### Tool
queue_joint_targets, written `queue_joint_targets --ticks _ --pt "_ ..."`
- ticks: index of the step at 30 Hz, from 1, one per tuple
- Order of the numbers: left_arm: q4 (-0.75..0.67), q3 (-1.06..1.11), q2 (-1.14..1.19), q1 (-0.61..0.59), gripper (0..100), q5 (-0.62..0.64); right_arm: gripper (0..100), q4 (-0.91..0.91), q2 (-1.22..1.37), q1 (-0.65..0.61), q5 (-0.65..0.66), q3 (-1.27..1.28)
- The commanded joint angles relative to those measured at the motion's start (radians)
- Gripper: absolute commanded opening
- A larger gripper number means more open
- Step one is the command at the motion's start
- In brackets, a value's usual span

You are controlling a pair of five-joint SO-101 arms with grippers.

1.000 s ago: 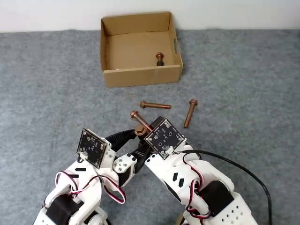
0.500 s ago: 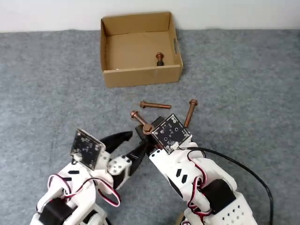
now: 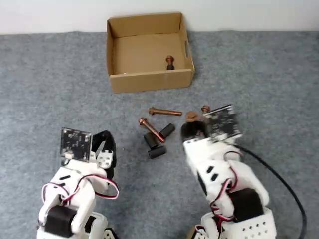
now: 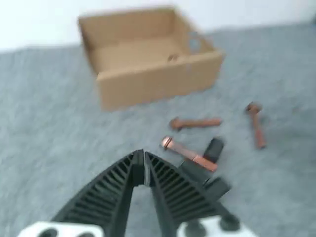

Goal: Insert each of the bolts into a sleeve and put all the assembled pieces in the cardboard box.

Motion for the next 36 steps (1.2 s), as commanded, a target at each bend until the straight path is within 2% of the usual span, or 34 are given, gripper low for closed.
queue_joint_targets --ticks 1,6,10,16,21,24,28,36 --pt "0.003 0.068 -0.006 -0.044 0 -0.038 0.8 0.024 0.124 0.065 -0.037 -0.175" --pt "-0.046 0.186 -0.006 -0.089 0 -0.11 0.8 0.068 0.475 0.139 -0.095 -0.457" --pt "-0.114 0.259 -0.006 -0.135 0 -0.147 0.8 0.062 0.737 0.143 -0.101 -0.72" --pt "-0.15 0.34 -0.006 -0.13 0 -0.16 0.8 0.056 1.106 0.142 -0.098 -1.076" --pt "-0.15 0.387 -0.006 -0.137 0 -0.157 0.8 -0.054 1.372 0.14 -0.097 -1.335" --pt "-0.149 0.389 -0.006 -0.135 0 -0.155 0.8 -0.133 1.518 0.128 -0.084 -1.444" --pt "-0.152 0.389 -0.005 -0.137 0 -0.155 0.8 -0.22 1.695 0.114 -0.005 -1.542" --pt "-0.152 0.389 -0.002 -0.135 0 -0.155 0.8 -0.39 1.975 0.09 0.12 -1.629"
